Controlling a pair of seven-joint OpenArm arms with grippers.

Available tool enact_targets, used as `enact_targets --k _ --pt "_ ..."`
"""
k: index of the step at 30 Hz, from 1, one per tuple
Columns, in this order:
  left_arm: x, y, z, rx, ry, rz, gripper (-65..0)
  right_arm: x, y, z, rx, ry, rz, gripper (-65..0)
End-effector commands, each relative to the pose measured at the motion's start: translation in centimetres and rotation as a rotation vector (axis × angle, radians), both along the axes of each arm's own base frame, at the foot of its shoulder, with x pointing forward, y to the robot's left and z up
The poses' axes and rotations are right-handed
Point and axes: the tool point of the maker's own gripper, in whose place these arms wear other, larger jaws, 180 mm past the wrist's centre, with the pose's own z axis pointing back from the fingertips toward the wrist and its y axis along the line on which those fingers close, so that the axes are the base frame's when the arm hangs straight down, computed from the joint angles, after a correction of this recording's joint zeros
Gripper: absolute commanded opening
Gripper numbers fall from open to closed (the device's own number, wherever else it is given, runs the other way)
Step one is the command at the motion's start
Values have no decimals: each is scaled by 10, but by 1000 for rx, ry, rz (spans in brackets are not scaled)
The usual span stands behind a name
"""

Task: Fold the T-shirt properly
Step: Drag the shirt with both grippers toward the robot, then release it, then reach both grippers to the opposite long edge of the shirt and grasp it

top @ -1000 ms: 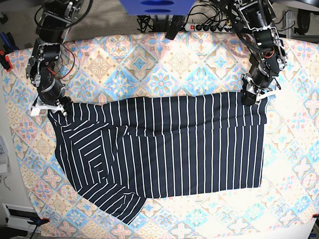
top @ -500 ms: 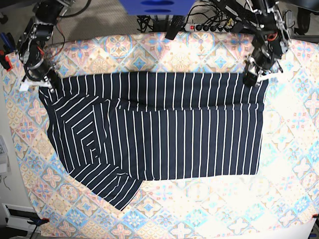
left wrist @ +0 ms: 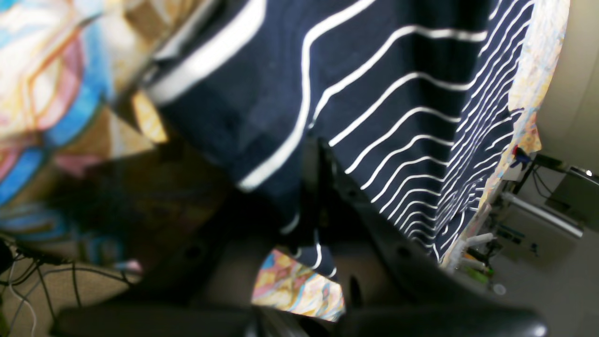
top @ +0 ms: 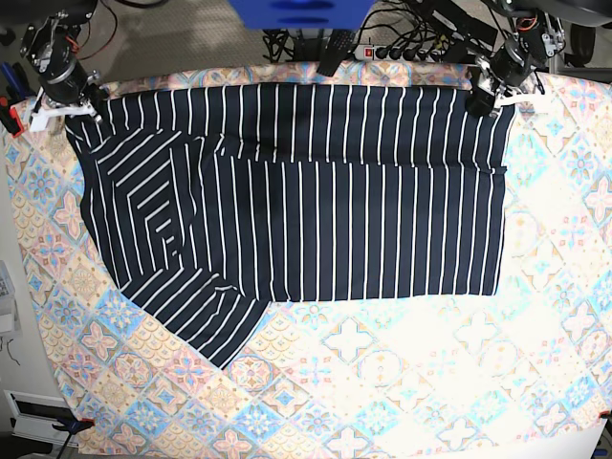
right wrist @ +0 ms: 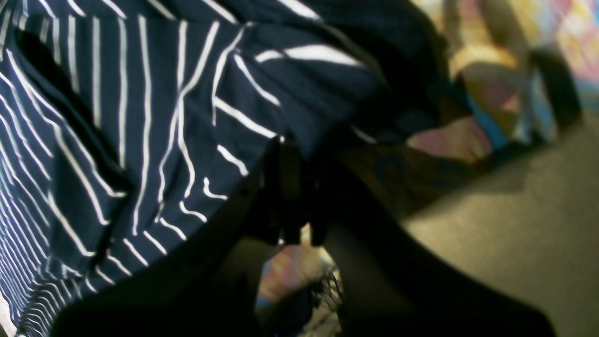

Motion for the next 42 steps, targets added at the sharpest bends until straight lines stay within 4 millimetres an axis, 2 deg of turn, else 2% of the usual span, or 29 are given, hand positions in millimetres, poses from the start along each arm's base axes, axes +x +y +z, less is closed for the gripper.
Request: enact_targets --k 1,6,15,18,23,29,33,37,42 --pt "-6 11 4 33 2 9 -650 0 -23 15 -68 -31 -26 -650" --pt "-17 11 2 31 27 8 -650 -18 -24 12 -50 -16 -69 -650" --pt "-26 11 0 30 44 7 -650 -15 -24 11 -53 -20 -69 -648" --pt "-29 6 -1 1 60 -18 -580 -15 -25 12 -55 -22 -71 -610" --pt "-36 26 10 -14 68 16 -422 -16 -26 12 -56 -20 -73 -537" --pt "-41 34 13 -13 67 48 -406 -17 -26 12 -58 -20 -75 -406" --pt "-31 46 25 0 15 86 -406 -22 -34 15 -66 -29 -118 -349" --pt "-12 51 46 37 -55 70 -407 -42 -52 22 -86 -45 -226 -340" --pt "11 48 76 100 -137 10 -408 -45 -60 26 -99 -51 -246 -340"
